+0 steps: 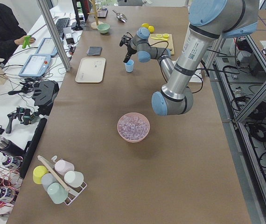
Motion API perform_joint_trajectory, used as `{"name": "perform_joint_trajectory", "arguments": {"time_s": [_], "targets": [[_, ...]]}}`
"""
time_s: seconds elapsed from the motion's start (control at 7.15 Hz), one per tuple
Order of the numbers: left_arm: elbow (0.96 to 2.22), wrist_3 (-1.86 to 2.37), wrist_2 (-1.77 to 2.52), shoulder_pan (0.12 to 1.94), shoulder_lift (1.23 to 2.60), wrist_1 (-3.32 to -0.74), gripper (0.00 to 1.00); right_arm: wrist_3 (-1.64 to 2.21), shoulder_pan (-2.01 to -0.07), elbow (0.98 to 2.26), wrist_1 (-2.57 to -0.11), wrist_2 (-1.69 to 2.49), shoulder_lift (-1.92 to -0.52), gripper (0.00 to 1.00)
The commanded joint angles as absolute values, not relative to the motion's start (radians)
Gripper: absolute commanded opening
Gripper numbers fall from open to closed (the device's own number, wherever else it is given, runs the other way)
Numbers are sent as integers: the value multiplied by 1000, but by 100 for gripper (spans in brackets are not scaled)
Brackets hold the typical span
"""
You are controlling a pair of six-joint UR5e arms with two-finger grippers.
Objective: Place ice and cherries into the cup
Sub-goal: 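Withdraw the left arm toward the ice bowl while the right arm reaches toward the cherries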
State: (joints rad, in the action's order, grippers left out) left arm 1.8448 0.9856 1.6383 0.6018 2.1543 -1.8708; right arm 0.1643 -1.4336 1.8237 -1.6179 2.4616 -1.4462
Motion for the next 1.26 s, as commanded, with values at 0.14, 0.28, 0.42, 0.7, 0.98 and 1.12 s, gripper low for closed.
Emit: {"name": "perform_joint_trajectory", "arguments": {"time_s": [0.14,0.28,0.42,0.7,0.98,1.12], "targets": [[1848,979,1620,799,2097,-1821,98,586,-1194,1796,-1335,2354,-1384,100],[1845,970,1629,861,2089,-1827,98,651,-1148,1799,-1297,2314,-1384,100],[1845,966,1626,882,2091,-1841,98,673,-1081,1795,-1298,2254,-1385,100],[1845,898,1629,929,2085,-1862,98,776,-962,1798,-1295,2146,-1385,100],[1844,825,1649,998,2016,-1847,98,802,-892,1802,-1295,2096,-1385,100],[1841,822,1755,1061,1997,-1812,98,822,-873,1796,-1295,2080,-1385,100]]}}
